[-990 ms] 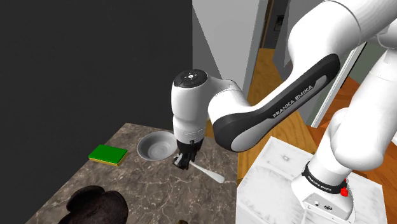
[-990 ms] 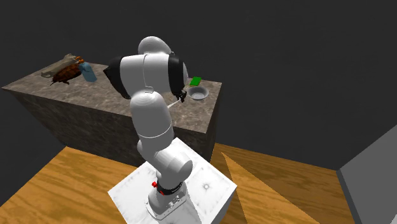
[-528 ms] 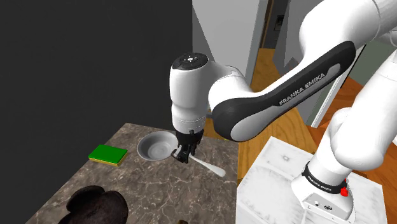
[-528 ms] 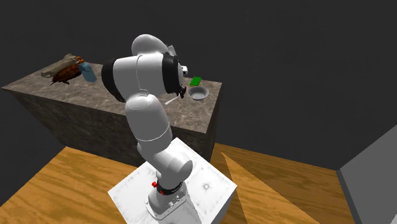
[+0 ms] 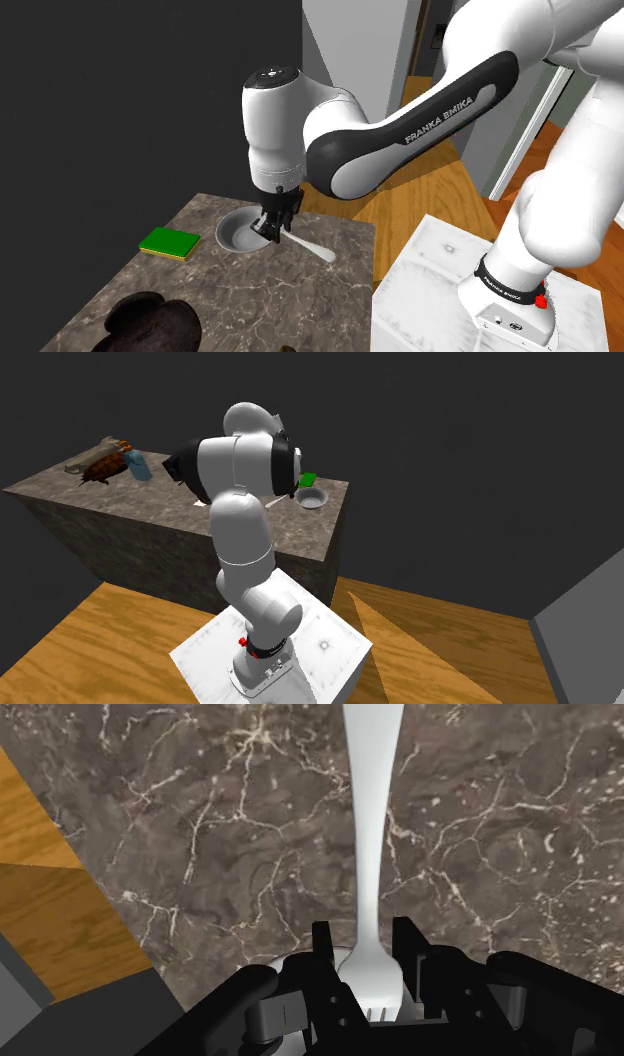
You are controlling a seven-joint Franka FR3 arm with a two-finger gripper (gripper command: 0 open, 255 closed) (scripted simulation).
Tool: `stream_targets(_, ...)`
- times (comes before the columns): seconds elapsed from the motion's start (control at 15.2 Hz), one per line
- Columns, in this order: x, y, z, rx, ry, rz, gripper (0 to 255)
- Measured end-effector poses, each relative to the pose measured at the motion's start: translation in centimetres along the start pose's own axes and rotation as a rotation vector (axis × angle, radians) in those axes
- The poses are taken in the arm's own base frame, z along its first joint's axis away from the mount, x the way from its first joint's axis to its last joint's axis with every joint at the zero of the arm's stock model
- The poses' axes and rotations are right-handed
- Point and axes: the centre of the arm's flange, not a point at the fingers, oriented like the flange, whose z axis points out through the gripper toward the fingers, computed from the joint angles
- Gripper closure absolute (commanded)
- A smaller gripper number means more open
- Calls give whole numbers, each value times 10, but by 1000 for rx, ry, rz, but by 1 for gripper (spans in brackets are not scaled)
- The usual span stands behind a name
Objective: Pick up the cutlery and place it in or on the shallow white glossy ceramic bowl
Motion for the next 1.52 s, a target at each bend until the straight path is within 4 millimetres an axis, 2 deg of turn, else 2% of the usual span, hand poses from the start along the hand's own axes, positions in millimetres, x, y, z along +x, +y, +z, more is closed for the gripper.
stream_targets(0.59, 111, 4, 23, 0, 0, -1, 255)
stream_targets(0.73, 142, 0, 32, 0, 0, -1, 255)
stream_targets(0.79, 149, 0, 39, -1, 0, -1, 255)
stream_targets(0.92, 157, 1, 48, -1, 0, 0, 255)
stream_targets(1.32, 154, 1, 79, -2, 0, -1, 255)
stream_targets(1.52, 154, -1, 83, -2, 0, 0, 255)
